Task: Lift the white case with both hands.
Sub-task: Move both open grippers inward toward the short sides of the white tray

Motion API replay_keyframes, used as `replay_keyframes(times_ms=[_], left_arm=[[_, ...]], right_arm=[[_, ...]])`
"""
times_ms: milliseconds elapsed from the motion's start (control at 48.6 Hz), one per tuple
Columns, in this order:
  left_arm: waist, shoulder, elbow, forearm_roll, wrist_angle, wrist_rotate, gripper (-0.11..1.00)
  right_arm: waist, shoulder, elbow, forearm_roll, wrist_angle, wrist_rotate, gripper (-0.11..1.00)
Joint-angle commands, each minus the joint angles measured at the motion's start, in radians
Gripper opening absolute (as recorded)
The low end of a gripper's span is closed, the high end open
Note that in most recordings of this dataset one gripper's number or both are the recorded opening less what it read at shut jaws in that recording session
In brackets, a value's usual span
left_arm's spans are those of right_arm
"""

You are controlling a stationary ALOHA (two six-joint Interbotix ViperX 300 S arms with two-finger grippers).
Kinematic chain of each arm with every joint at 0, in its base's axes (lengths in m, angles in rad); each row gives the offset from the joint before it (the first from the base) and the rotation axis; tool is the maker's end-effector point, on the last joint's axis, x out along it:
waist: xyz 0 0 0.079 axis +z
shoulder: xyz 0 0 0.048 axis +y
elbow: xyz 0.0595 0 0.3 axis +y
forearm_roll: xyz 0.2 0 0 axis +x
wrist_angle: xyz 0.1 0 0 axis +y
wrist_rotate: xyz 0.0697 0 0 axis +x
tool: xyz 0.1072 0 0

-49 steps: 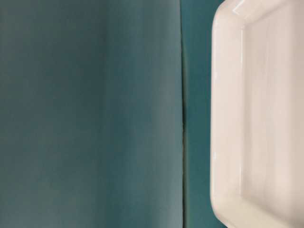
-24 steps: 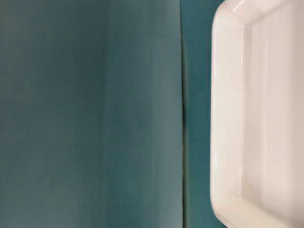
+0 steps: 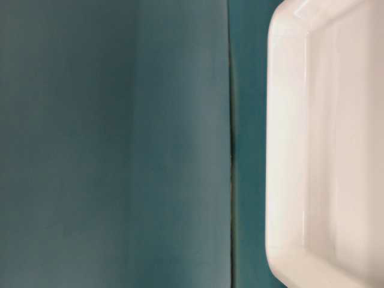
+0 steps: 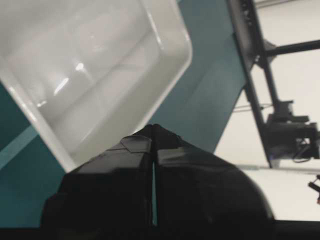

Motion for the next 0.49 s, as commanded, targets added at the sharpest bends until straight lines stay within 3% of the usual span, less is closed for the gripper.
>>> replay_keyframes(times_ms=[0, 103, 226, 288, 391, 473], left_arm=[[0.002, 0.035, -0.002, 0.005, -0.017, 0.005, 0.06], [0.014, 0.060, 0.009, 0.005, -0.017, 0.006, 0.24], [0.025, 0.092, 0.017, 0.003, -0.018, 0.006, 0.61], [0.026, 0.106, 0.020, 0.005, -0.017, 0.006, 0.79], [0.029, 0.133, 0.034, 0.005, -0.023, 0.006, 0.98], [0.035, 0.166, 0.055, 0.005, -0.064, 0.008, 0.98]], right_arm=[[-0.002, 0.044, -0.006, 0.003, -0.012, -0.003, 0.16], [0.000, 0.075, -0.003, 0.003, -0.018, -0.002, 0.41], [0.002, 0.115, -0.002, 0.003, -0.032, -0.005, 0.75], [0.005, 0.138, 0.003, 0.003, -0.051, -0.003, 0.87], [0.012, 0.189, 0.006, 0.003, -0.091, -0.002, 0.94], [0.018, 0.242, 0.009, 0.003, -0.140, -0.003, 0.93]])
